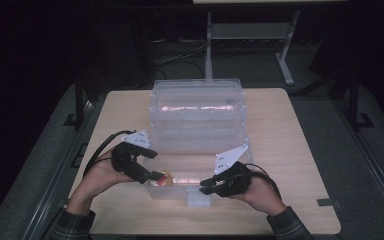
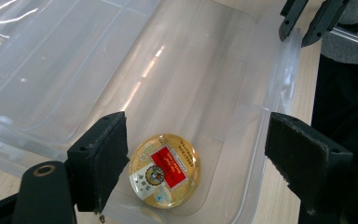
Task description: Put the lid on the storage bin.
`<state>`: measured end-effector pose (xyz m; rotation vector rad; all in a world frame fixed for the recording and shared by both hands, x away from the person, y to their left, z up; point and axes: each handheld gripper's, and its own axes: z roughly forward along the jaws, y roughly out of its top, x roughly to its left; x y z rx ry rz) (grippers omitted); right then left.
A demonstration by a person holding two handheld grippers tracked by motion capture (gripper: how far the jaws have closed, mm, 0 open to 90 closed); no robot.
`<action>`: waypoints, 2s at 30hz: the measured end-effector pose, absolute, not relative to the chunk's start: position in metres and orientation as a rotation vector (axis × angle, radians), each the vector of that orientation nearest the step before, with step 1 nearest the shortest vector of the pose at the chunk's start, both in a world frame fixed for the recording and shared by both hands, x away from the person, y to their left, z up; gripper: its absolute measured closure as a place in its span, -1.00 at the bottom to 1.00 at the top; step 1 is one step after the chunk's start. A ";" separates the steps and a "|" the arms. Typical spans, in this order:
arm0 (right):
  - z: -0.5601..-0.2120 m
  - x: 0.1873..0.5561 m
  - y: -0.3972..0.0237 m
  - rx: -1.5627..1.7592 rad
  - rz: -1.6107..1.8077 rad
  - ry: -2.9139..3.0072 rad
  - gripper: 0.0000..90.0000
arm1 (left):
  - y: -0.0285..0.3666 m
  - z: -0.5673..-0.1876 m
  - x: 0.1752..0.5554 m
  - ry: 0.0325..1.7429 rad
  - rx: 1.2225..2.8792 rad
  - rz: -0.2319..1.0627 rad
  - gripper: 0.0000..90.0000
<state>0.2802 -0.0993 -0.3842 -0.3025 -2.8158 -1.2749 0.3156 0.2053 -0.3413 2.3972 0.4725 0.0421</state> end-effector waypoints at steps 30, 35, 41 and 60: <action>-0.384 0.281 -0.099 -0.300 -1.278 -2.813 0.70 | 0.209 -0.296 0.340 0.428 2.321 0.046 0.28; -0.384 0.281 -0.099 -0.298 -1.277 -2.815 0.70 | 0.208 -0.288 0.350 0.417 2.314 0.059 0.36; -0.385 0.281 -0.099 -0.294 -1.278 -2.814 0.70 | 0.204 -0.277 0.362 0.403 2.296 0.083 0.38; -0.385 0.280 -0.100 -0.300 -1.282 -2.816 0.70 | 0.189 -0.261 0.401 0.367 2.288 0.134 0.41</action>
